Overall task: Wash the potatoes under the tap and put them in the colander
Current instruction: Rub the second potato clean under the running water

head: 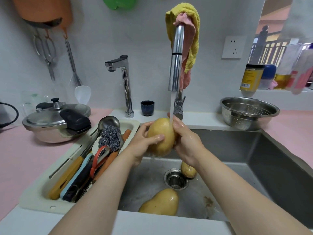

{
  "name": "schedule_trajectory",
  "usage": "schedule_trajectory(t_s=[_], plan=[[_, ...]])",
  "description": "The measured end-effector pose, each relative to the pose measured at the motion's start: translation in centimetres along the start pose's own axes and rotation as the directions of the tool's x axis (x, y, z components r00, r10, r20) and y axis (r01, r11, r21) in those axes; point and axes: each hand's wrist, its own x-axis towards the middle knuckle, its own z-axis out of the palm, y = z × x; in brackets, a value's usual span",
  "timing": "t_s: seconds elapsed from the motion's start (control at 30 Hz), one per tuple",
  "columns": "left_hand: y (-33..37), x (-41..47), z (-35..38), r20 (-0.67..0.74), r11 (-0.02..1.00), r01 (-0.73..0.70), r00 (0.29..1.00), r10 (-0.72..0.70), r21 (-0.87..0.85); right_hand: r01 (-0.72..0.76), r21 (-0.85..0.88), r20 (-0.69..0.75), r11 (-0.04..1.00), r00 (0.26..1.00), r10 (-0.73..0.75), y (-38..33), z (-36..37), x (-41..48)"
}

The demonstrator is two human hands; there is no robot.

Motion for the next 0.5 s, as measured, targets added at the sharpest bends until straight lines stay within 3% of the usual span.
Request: schedule_trajectory(t_s=[0.1, 0.23, 0.37, 0.5], plan=[[-0.1, -0.1, 0.1, 0.081, 0.983, 0.094, 0.993, -0.082, -0.155, 0.029, -0.142, 0.069, 0.989, 0.997, -0.020, 0.2, -0.2, 0.3], [-0.2, -0.2, 0.5, 0.188, 0.962, 0.187, 0.971, -0.150, -0.198, 0.066, -0.297, -0.111, 0.953, 0.988, -0.103, 0.3, 0.2, 0.3], [-0.1, -0.2, 1.2, 0.093, 0.952, 0.218, 0.975, -0.202, -0.215, 0.151, -0.437, -0.096, 0.887, 0.972, -0.213, 0.6, -0.1, 0.4], [-0.4, 0.2, 0.9, 0.000, 0.941, 0.214, 0.975, -0.222, -0.263, 0.111, -0.396, 0.044, 0.911, 0.994, -0.102, 0.4, -0.6, -0.1]])
